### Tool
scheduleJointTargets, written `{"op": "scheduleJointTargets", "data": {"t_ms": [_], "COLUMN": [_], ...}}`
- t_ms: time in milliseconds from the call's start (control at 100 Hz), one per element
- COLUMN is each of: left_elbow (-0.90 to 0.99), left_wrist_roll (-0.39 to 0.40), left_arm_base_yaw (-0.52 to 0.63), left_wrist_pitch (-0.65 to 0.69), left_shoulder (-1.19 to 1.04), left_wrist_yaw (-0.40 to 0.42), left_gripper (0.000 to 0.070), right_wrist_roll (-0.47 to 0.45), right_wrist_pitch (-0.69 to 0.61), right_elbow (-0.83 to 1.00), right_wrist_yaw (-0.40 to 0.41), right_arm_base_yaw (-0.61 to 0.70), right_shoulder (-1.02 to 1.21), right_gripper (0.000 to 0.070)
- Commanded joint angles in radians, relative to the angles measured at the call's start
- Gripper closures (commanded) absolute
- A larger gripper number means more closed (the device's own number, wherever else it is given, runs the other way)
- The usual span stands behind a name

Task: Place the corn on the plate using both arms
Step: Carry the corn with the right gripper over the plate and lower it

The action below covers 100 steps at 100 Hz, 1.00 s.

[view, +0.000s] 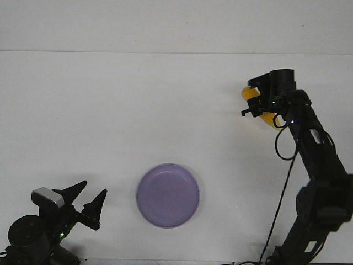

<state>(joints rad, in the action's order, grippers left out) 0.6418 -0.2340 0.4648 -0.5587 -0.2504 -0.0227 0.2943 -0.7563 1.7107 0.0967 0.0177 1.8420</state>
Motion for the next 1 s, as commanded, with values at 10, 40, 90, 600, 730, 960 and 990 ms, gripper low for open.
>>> {"op": "scheduleJointTargets", "data": {"t_ms": [10,40,90,600,730,960,990], "left_elbow": [0.002,0.002,0.002,0.002,0.002,0.002,0.002], "left_wrist_roll": [0.009,0.009,0.009,0.012,0.012,0.012,0.012], "left_arm_base_yaw": [0.002,0.002,0.002,0.002,0.002,0.002,0.002], "left_wrist_pitch": [0.009,0.009,0.009,0.010,0.010,0.010,0.010], "left_shoulder": [-0.003,-0.003,-0.003,-0.003,-0.003,-0.003,-0.003], "left_wrist_yaw": [0.005,0.005,0.005,0.004,0.005,0.005,0.005], "left_gripper": [0.0241,0.0241,0.0241,0.0241,0.0241,0.0241,0.0241], "right_wrist_roll": [-0.048,-0.055,-0.060,-0.232,-0.323,-0.429,-0.429], "right_wrist_pitch": [-0.011,-0.023,-0.050,-0.145,0.020,0.249,0.256], "right_elbow": [0.029,0.029,0.028,-0.220,-0.413,-0.615,-0.620], "right_wrist_yaw": [0.028,0.042,0.047,0.086,0.074,-0.046,-0.056], "right_arm_base_yaw": [0.017,0.027,0.046,0.546,0.698,0.891,0.906], "right_shoulder": [-0.095,-0.134,-0.200,-0.501,-0.496,-0.388,-0.366], "right_gripper": [0.0562,0.0562,0.0562,0.0562,0.0562,0.0562,0.0562]}}
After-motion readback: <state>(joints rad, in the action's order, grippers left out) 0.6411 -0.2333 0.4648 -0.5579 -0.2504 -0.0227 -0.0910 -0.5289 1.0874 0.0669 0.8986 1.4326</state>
